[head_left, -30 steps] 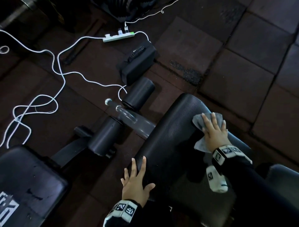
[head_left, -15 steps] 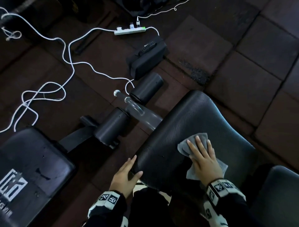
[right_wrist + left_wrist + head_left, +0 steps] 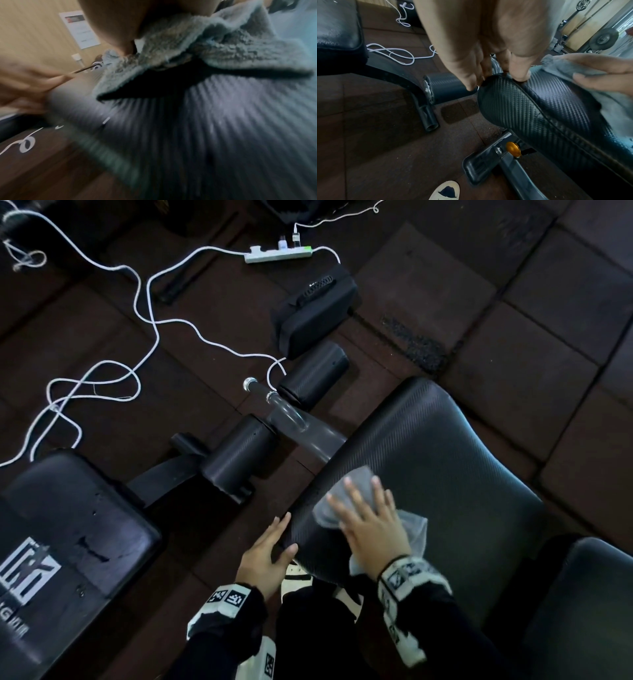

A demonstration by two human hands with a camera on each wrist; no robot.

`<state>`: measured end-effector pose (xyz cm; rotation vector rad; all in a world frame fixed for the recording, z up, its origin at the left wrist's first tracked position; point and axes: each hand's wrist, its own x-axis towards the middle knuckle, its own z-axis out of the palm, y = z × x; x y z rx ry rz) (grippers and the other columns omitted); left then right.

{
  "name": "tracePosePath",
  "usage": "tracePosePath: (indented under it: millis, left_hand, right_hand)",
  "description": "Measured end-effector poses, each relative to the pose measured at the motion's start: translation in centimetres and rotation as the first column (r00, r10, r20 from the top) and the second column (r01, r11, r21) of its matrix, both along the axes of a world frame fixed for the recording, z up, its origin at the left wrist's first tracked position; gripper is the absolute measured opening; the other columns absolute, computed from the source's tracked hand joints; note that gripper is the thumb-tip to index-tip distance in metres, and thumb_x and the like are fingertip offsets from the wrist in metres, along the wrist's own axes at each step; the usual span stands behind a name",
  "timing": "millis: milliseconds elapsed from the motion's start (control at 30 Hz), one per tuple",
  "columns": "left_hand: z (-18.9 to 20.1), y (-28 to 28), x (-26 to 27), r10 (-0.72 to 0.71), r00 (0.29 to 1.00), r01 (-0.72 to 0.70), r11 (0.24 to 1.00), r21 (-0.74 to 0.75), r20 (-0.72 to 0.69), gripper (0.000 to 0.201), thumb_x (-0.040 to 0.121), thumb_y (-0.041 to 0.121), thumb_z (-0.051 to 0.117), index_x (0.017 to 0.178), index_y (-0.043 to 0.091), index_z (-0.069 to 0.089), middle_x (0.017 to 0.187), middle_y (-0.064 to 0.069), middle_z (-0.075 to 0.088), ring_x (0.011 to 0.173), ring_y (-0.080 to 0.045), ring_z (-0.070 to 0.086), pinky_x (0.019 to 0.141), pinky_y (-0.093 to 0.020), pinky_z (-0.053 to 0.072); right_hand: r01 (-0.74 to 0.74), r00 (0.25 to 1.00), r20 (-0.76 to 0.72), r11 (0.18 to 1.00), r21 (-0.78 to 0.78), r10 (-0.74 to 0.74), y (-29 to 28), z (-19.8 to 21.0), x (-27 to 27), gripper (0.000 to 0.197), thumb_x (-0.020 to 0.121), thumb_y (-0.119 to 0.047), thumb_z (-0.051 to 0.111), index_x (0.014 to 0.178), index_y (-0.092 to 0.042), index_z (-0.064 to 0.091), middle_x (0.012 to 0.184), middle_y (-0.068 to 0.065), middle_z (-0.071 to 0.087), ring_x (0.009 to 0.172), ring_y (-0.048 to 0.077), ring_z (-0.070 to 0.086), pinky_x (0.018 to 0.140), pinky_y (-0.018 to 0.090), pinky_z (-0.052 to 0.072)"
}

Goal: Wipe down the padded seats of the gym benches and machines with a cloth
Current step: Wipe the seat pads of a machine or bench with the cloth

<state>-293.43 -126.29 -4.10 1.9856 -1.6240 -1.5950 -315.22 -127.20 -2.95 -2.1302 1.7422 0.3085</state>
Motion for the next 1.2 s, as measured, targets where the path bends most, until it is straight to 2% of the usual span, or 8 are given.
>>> tracePosePath:
  millis: [233,400,567,700,800,967,1067,1200]
  left_hand:
    - [-0.1,0.0,0.3,0.019,1.0,-0.018,1.0,0.023,-0.019,0.059,0.089,0.028,0.066,0.136,0.05,0.037,0.149,0.017,0.036,0.126,0.011,0.026,0.107,-0.011,0.02]
    - [0.1,-0.1,0.2,0.051,0.998,-0.049,0.998,0.047,-0.04,0.06,0.089,0.025,0.066,0.134,0.053,0.038,0.149,0.017,0.036,0.124,0.011,0.027,0.107,-0.011,0.02]
    - [0.3,0.0,0.1,0.066,0.997,-0.063,0.997,0.048,-0.046,0.059,0.09,0.025,0.065,0.135,0.052,0.037,0.149,0.016,0.036,0.125,0.01,0.028,0.109,-0.014,0.022]
    - [0.3,0.1,0.0,0.058,0.997,-0.056,0.998,0.034,-0.044,0.059,0.09,0.025,0.065,0.137,0.048,0.038,0.15,0.014,0.036,0.124,0.01,0.028,0.111,-0.016,0.023]
    - [0.3,0.1,-0.1,0.056,0.998,-0.055,0.998,0.032,-0.034,0.059,0.09,0.024,0.065,0.139,0.045,0.039,0.15,0.014,0.037,0.123,0.011,0.027,0.104,-0.007,0.018]
    - [0.3,0.1,-0.1,0.062,0.998,-0.061,0.998,0.034,-0.031,0.06,0.089,0.023,0.065,0.138,0.046,0.039,0.15,0.013,0.037,0.128,0.007,0.03,0.105,-0.008,0.018]
    - [0.4,0.2,-0.1,0.076,0.997,-0.074,0.996,0.041,-0.035,0.06,0.09,0.023,0.065,0.138,0.047,0.038,0.15,0.015,0.036,0.135,0.0,0.031,0.106,-0.011,0.018]
    - [0.3,0.4,-0.2,0.082,0.996,-0.081,0.996,0.04,-0.041,0.06,0.09,0.023,0.064,0.14,0.044,0.038,0.151,0.013,0.035,0.137,-0.003,0.031,0.106,-0.011,0.017]
  right_hand:
    - [-0.247,0.969,-0.024,0.968,0.039,0.248,9.5,-0.6,-3.0,0.076,0.074,-0.03,0.039,0.146,-0.044,0.018,0.157,-0.006,0.01,0.143,0.032,0.007,0.11,0.046,0.012]
    - [0.246,0.967,0.05,0.967,0.073,-0.25,7.7,0.0,-8.2,0.071,0.083,-0.033,0.032,0.146,-0.048,0.003,0.158,-0.004,0.006,0.138,0.043,0.017,0.106,0.054,0.029]
    - [0.417,0.902,0.083,0.904,0.095,-0.424,1.5,-0.3,-6.5,0.057,0.085,-0.046,0.013,0.139,-0.053,-0.003,0.154,-0.009,-0.002,0.141,0.044,0.001,0.112,0.055,0.013]
    - [0.264,0.963,0.054,0.964,0.021,-0.264,-0.1,-0.5,-2.4,0.068,0.09,-0.032,0.042,0.145,-0.044,0.004,0.156,-0.004,0.003,0.14,0.041,-0.003,0.112,0.055,0.011]
    - [-0.018,1.0,0.002,1.0,0.001,0.018,2.2,-0.3,0.0,0.093,0.067,-0.023,0.072,0.145,-0.036,0.024,0.153,0.001,0.021,0.137,0.045,0.018,0.107,0.056,0.02]
    - [-0.283,0.957,-0.036,0.955,0.088,0.287,9.5,-0.5,-2.7,0.083,0.07,-0.03,0.049,0.146,-0.043,0.018,0.157,-0.003,0.017,0.142,0.035,0.007,0.11,0.046,0.013]
    - [-0.14,0.989,-0.024,0.985,0.096,0.143,11.0,-0.3,-6.1,0.095,0.067,-0.026,0.06,0.148,-0.04,0.011,0.158,-0.004,0.005,0.143,0.034,0.003,0.109,0.044,0.016]
    - [0.208,0.977,0.028,0.971,0.116,-0.213,7.2,0.0,-7.7,0.073,0.084,-0.038,0.031,0.146,-0.046,-0.006,0.157,-0.006,-0.01,0.142,0.031,-0.008,0.111,0.048,0.024]
